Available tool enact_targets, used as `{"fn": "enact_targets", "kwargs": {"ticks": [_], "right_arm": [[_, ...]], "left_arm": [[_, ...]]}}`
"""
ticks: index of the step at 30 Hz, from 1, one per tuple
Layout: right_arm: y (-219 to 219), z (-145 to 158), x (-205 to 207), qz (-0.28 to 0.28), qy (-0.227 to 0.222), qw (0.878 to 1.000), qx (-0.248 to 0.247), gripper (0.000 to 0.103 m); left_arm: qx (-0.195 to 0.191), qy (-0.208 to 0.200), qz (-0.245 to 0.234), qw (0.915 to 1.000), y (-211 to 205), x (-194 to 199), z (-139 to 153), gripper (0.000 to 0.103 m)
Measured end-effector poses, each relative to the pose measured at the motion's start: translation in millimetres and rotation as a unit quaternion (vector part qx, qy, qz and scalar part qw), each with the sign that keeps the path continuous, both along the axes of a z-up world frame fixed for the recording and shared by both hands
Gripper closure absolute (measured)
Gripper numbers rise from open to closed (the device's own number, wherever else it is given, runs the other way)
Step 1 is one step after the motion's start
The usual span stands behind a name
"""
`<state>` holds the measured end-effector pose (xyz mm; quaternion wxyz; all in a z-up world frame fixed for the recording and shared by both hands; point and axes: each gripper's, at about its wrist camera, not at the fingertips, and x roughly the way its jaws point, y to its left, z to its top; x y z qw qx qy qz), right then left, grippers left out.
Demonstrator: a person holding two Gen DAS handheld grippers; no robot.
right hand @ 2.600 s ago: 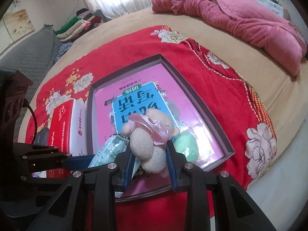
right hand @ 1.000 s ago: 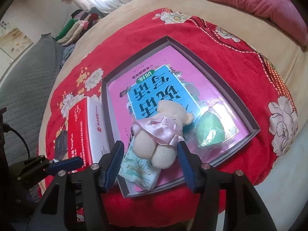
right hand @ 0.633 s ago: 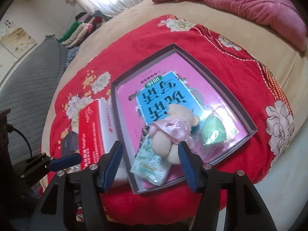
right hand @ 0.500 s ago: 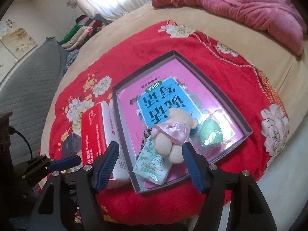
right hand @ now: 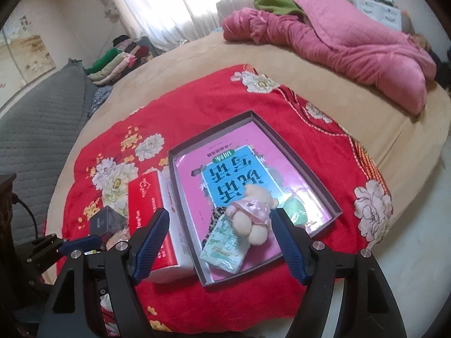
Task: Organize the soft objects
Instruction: 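Move both tools back over the remaining pile of items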
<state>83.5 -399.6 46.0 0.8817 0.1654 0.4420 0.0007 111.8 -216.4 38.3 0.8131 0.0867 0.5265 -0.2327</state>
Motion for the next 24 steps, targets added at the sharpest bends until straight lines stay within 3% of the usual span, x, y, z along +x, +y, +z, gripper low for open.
{"fn": "enact_targets", "kwargs": {"ticks": [10,15,24], "right_arm": [[44.0,31.2,-10.0,0.044,-0.045,0.997,-0.039,0.026],[65.7,42.2,-15.4,0.064,-0.061,0.995,-0.046,0.023],[101.9,57.1,-21.4,0.099,-0.083,0.990,-0.065,0.023]], "left_arm": [[-0.014,-0.019,0.047,0.9986,46.7,-10.8,14.4,0.034],[-0.023,-0.026,0.075,0.9966,73.1,-16.6,22.1,0.026],[-0.039,-0.033,0.130,0.9902,126.0,-27.7,28.8,0.025]]}}
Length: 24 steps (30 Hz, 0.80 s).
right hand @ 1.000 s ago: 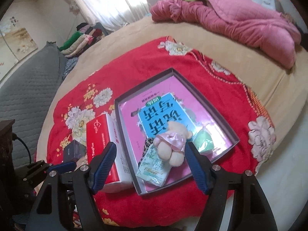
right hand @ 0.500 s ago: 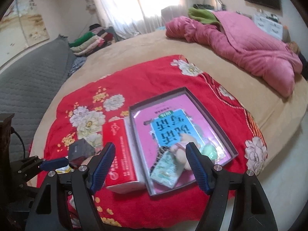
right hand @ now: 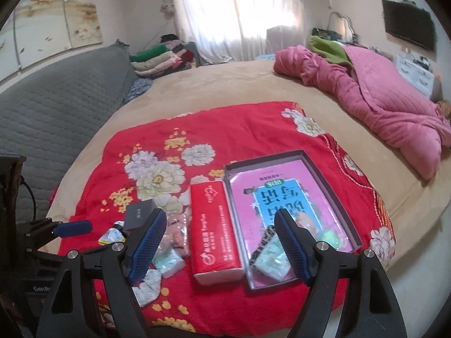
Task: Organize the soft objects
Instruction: 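Move both tools back over the remaining pile of items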
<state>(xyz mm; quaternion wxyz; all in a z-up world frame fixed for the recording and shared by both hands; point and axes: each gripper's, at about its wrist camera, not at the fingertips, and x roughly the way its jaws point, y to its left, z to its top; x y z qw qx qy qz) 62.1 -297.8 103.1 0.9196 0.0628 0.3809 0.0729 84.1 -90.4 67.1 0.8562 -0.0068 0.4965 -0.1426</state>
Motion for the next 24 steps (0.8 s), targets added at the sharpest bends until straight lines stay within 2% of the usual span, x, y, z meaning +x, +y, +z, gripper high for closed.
{"fn": "enact_targets", "kwargs": {"ticks": [14,24], "right_arm": [[32.1,18.0,-4.3,0.028,-0.018,0.999,-0.002,0.023],[69.2,3.4,0.8,0.067,0.000,0.998,-0.007,0.023]], "left_arm": [[-0.021,-0.018,0.082,0.9962,83.7,-6.1,15.6,0.025],[-0.019,-0.005,0.136,0.9905,139.7,-17.4,1.1,0.025]]}}
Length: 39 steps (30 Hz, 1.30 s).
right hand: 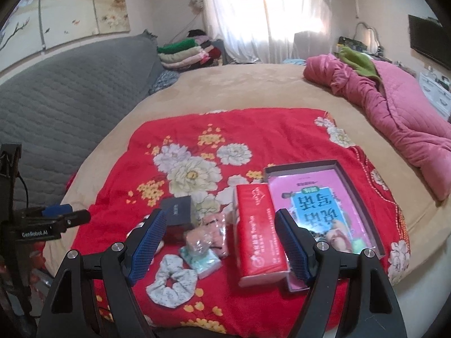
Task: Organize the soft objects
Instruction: 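Move both tools back over the remaining pile of items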
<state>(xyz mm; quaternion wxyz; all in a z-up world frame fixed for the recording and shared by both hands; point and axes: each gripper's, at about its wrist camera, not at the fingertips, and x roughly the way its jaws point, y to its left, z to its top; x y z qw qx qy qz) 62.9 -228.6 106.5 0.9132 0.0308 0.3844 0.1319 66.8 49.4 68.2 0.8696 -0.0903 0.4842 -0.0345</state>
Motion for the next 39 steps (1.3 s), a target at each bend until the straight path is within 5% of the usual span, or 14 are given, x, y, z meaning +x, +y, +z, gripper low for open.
{"fn": "enact_targets", "kwargs": {"ticks": [8,20,26,39], "right_arm": [[21.7,-18.1,5.6,0.025,0.019,0.999,-0.010,0.023],[53.2,-64.9,23.0,0.079,0.070,0.993,-0.052,0.023],[60.6,-77.0,28.8,0.094,0.084,0.990,-0.064,0.023],[91.6,-130.0,64.2,0.148,0.140,0.968,-0.147,0.023]], "left_arm": [[-0.004,0.018,-0.005,0.9998,8.2,-9.1,-18.7,0.025],[-0.025,0.110,-0.066,0.9915,-41.4,-14.0,-98.7,0.024],[-0.073,0.137,-0.069,0.9854,-57.4,-11.5,-128.5,0.024],[-0.100,0.156,-0.068,0.9803,-71.9,0.7,-160.4,0.024]]}}
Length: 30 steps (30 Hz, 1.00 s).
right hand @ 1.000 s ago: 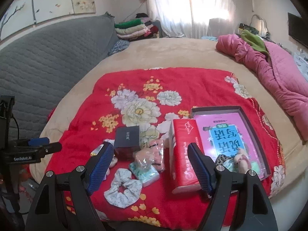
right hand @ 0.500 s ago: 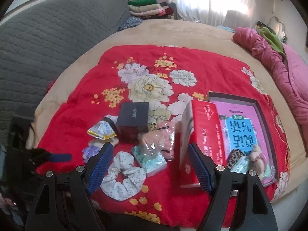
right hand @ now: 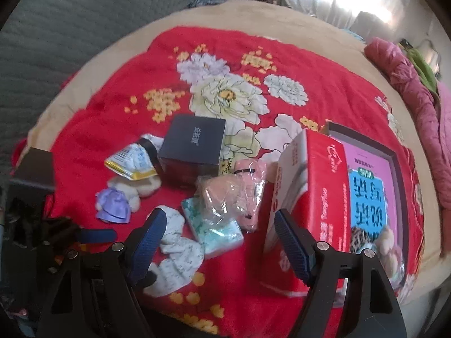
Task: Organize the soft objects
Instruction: 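Grasp the white floral scrunchie with the left tool while the right tool grasps the bagged pink item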
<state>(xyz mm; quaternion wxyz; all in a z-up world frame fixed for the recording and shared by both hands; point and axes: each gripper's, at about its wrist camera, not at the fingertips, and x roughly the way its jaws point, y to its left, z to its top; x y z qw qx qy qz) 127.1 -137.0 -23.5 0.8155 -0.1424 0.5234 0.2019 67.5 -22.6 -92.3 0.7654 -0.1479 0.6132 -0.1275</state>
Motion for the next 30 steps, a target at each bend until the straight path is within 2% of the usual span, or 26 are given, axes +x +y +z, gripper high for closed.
{"fn": "enact_targets", "kwargs": {"ticks": [8,13,16,18,21,24,27,29,30], "right_arm": [[15.6,-36.7,27.2,0.021,0.030,0.998,-0.041,0.023],[21.9,-49.9,37.4,0.028,0.033,0.998,-0.047,0.023],[26.6,-59.5,40.2,0.035,0.040,0.997,-0.057,0.032],[29.4,-65.5,40.8,0.041,0.042,0.996,-0.067,0.049],[28.1,-67.1,41.5,0.041,0.043,0.997,-0.057,0.049],[21.4,-59.7,40.2,0.030,0.039,0.998,-0.037,0.050],[12.0,-44.3,36.5,0.013,0.031,0.999,-0.009,0.050],[5.2,-31.2,32.0,0.002,0.019,1.000,0.001,0.050],[1.5,-23.6,28.9,-0.003,0.014,1.000,0.009,0.050]], "left_arm": [[-0.011,0.012,-0.001,0.9999,0.6,8.8,-9.2,0.024],[-0.014,0.014,0.001,0.9998,-0.7,17.3,-12.8,0.024],[-0.012,0.015,0.003,0.9998,-3.6,19.7,-14.8,0.024],[-0.007,0.013,0.002,0.9999,-7.2,21.7,-15.4,0.024],[0.001,0.015,0.001,0.9999,-14.1,27.2,-17.0,0.025],[0.010,0.016,0.003,0.9998,-17.7,30.2,-18.2,0.031],[0.021,0.017,0.004,0.9996,-20.5,31.7,-19.0,0.041],[0.027,0.019,0.007,0.9994,-22.5,33.2,-19.6,0.054],[0.027,0.021,0.009,0.9994,-24.0,33.9,-19.9,0.057]]}}
